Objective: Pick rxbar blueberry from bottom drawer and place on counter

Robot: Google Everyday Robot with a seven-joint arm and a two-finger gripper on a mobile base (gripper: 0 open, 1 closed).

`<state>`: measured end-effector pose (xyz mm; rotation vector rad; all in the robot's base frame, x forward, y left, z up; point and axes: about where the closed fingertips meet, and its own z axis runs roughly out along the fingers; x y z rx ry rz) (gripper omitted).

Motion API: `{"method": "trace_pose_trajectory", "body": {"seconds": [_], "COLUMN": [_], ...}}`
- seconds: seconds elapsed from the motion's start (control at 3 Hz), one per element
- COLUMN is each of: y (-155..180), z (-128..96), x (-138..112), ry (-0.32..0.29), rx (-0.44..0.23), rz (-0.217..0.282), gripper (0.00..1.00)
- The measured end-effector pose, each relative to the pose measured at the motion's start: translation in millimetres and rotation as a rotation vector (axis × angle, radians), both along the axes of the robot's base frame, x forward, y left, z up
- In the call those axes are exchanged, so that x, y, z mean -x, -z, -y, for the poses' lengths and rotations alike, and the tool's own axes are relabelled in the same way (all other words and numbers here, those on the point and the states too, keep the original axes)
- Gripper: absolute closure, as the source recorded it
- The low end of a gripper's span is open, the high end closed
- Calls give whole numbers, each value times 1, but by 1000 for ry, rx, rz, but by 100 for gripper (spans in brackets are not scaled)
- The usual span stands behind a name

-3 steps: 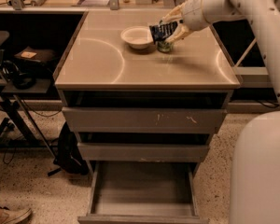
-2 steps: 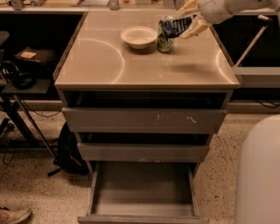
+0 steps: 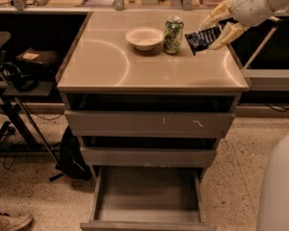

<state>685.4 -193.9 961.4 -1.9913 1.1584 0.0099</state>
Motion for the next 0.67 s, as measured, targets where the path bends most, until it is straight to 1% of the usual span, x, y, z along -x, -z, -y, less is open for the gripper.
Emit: {"method": "trace_pose_trajectory", "body": {"seconds": [0.33,0.67], "y": [0,38], "z": [0,-16], "x": [0,-30], "ry": [0,8], "rx": [0,-37], "rz": [0,-42], "gripper": [100,100]}}
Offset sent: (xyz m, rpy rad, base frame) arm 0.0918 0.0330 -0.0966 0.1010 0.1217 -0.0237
